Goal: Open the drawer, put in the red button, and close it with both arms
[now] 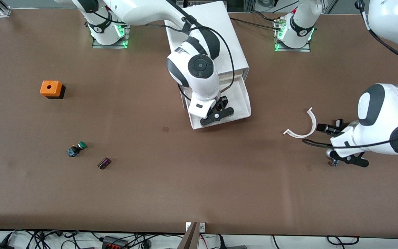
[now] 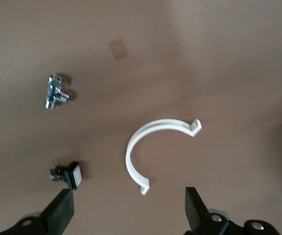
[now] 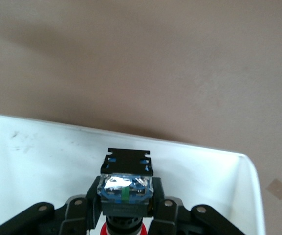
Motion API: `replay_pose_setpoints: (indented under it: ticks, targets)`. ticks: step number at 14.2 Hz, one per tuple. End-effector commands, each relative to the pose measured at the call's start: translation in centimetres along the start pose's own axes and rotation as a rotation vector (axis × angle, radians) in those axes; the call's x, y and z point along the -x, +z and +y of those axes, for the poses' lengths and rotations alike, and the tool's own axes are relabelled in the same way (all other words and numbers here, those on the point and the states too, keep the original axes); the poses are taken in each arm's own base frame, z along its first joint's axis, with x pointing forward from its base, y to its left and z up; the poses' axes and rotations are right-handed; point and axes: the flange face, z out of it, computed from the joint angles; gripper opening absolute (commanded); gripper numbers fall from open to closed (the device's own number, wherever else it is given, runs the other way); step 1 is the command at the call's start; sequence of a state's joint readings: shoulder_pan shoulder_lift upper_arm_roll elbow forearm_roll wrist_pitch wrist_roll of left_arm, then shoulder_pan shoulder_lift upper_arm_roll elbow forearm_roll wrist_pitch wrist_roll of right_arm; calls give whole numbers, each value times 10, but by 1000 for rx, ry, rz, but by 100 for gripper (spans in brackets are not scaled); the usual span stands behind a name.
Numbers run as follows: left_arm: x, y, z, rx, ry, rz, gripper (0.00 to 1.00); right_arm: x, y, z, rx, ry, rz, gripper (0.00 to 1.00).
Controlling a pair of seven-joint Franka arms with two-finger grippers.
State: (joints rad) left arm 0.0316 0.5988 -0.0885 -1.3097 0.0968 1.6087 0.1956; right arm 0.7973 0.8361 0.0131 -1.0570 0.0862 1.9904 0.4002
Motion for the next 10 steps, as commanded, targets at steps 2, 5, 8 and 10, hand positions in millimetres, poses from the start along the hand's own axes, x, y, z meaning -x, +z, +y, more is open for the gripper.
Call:
replay_pose_setpoints:
  ticks: [2, 5, 8, 10]
  targets:
    - [-13, 2, -5, -23, -7, 21, 100, 6, 0, -10, -25, 35, -40, 0]
    - [-13, 5, -5, -21, -11, 17, 100, 12, 3, -12, -5, 26, -71, 0]
    - [-16, 9, -6, -19, -19, 26, 100, 18, 6, -16, 7, 18, -103, 0]
    - [-15, 11, -11, -17, -24, 26, 100, 18, 4, -19, 5, 14, -96, 0]
